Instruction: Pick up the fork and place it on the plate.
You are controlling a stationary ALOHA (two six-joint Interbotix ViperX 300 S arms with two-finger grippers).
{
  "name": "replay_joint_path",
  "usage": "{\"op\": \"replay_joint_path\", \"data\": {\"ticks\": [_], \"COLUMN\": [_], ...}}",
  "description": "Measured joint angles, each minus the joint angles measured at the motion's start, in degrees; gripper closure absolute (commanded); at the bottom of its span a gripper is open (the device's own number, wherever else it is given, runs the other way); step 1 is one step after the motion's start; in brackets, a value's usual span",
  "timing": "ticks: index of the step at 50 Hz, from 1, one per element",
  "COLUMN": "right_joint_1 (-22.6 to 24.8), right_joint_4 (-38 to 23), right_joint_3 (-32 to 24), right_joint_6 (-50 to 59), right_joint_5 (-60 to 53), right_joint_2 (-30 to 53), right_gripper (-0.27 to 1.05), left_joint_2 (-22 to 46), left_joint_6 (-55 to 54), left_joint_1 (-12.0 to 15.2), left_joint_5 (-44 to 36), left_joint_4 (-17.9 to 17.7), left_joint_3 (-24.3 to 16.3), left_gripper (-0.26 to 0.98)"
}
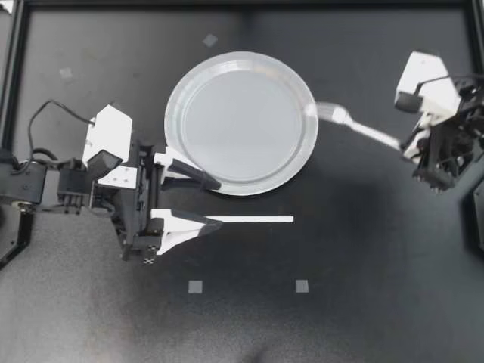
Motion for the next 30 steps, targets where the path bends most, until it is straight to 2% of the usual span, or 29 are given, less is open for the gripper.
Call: {"op": "replay_joint_path", "data": {"ticks": [11,30], "right_joint_1": [0.6,3.0], "right_joint_4": [6.3,6.9], "right_joint_3": [2.0,-2.0], "right_joint_6": [3.3,6.6], "right_joint_5": [-1.8,-2.9], "right_joint_2": [5.1,17.3], "right_gripper": [0.73,0.73], "left_joint_2": [-2.2,-2.5], "left_joint_6": [0.2,0.2], "left_joint_1": [-0.1,-0.1], "left_joint_5": [-0.9,-3.6], "left_joint_4": [0.0,0.1], "left_joint_3": [1.8,3.8], "left_gripper": [0.02,0.02]}}
